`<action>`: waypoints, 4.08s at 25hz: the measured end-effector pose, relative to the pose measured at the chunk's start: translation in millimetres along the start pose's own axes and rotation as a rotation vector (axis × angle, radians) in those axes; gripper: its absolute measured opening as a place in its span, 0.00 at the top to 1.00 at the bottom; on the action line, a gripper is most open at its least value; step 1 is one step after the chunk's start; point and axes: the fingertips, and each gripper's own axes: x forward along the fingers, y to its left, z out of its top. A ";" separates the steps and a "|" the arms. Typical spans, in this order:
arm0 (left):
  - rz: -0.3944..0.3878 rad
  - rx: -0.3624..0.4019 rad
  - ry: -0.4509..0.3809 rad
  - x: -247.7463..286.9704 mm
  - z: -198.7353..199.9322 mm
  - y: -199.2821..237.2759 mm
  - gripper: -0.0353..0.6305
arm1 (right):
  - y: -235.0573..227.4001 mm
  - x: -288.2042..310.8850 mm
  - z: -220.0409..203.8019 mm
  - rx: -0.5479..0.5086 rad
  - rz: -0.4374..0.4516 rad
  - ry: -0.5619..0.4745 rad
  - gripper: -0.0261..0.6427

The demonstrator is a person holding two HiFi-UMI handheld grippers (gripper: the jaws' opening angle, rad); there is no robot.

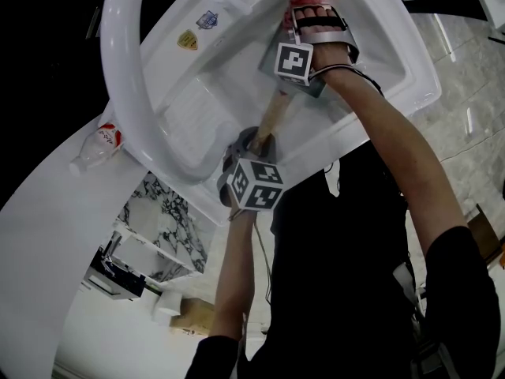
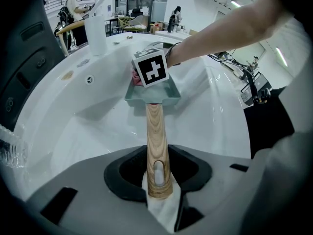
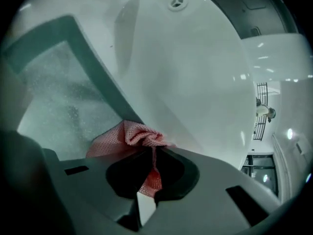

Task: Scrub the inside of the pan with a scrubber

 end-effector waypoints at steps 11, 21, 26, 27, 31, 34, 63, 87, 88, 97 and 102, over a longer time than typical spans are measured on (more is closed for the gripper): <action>0.032 -0.008 0.012 4.4 -2.7 2.7 0.73 | 67.5 -23.5 -55.4 -0.155 0.254 0.148 0.90; 0.045 -0.006 0.013 6.1 -2.5 1.4 0.72 | 109.0 -62.9 -70.4 0.119 0.631 0.206 0.90; 0.054 -0.006 0.016 6.5 -2.7 0.2 0.72 | 130.1 -100.7 -40.5 0.179 0.844 0.130 0.90; 0.055 -0.006 0.015 7.0 -3.0 -0.3 0.72 | 134.5 -107.5 -34.9 0.175 0.881 0.111 0.90; 0.059 -0.014 0.012 9.2 -3.6 -2.2 0.72 | 146.1 -123.6 -21.0 0.147 0.973 0.067 0.90; 0.058 -0.020 0.007 10.3 -0.6 -3.8 0.72 | 148.6 -135.0 -14.1 0.136 1.023 0.040 0.90; 0.246 -0.074 -0.037 -39.8 0.5 0.5 0.55 | -3.9 -249.2 -101.9 0.683 0.737 -0.441 0.90; 0.390 -0.171 -0.885 -294.2 186.2 -149.5 0.88 | -123.9 -468.4 -294.5 1.040 0.289 -1.143 0.90; 0.370 -0.184 -0.930 -305.7 189.9 -154.7 0.88 | -126.7 -476.9 -297.9 1.058 0.273 -1.182 0.91; 0.332 -0.213 -1.031 -346.6 184.2 -167.2 0.89 | -121.1 -512.5 -292.2 1.087 0.240 -1.272 0.91; 0.334 -0.232 -1.032 -342.2 172.6 -171.7 0.89 | -109.0 -516.8 -280.8 1.061 0.260 -1.271 0.91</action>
